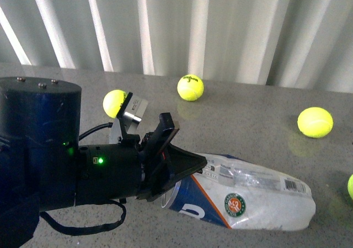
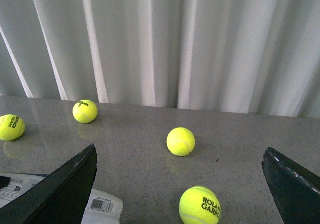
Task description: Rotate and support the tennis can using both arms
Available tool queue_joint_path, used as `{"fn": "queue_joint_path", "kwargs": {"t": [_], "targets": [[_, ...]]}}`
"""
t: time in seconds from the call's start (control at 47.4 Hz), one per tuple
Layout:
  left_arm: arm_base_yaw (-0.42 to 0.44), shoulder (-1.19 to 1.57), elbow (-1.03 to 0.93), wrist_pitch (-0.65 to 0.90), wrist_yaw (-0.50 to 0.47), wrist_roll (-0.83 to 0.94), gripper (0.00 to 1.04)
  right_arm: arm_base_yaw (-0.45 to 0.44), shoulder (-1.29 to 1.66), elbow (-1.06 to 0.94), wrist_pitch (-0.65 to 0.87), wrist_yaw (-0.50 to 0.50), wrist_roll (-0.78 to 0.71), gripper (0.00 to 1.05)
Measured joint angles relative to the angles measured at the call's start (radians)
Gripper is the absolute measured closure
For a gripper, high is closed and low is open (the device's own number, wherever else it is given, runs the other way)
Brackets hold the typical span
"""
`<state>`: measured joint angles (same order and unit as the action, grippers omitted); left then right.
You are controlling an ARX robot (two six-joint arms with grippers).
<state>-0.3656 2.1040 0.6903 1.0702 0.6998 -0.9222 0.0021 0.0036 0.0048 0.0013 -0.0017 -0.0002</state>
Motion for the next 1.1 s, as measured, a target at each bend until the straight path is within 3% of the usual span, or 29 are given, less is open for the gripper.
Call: {"fn": "queue_joint_path", "kwargs": {"t": [0.105,0.211,0.253,0.38,0.506,0.569,0.696,0.907,1.097], "targets": [[-0.008,-0.165,0.039,-0.293,0.003,0.162,1.01,0.000,0.000,0.000,0.000,0.000,0.000,0.07],[-0.031,-0.381,0.264,-0.819,-0.073,0.463,1.01,0.000,0.000,0.000,0.000,0.000,0.000,0.07],[-0.054,-0.413,0.430,-1.072,-0.150,0.626,1.01,0.000,0.000,0.000,0.000,0.000,0.000,0.07],[-0.130,-0.345,0.819,-1.587,-0.362,0.992,1.01,0.000,0.000,0.000,0.000,0.000,0.000,0.07],[-0.209,-0.167,1.181,-1.992,-0.608,1.316,1.01,0.000,0.000,0.000,0.000,0.000,0.000,0.07],[-0.230,-0.116,1.247,-2.053,-0.668,1.404,1.01,0.000,0.000,0.000,0.000,0.000,0.000,0.07],[-0.260,-0.049,1.241,-2.034,-0.713,1.494,1.01,0.000,0.000,0.000,0.000,0.000,0.000,0.07],[-0.266,-0.005,1.176,-1.926,-0.755,1.501,1.01,0.000,0.000,0.000,0.000,0.000,0.000,0.07],[-0.256,0.011,1.156,-1.879,-0.736,1.462,1.01,0.000,0.000,0.000,0.000,0.000,0.000,0.07]]}}
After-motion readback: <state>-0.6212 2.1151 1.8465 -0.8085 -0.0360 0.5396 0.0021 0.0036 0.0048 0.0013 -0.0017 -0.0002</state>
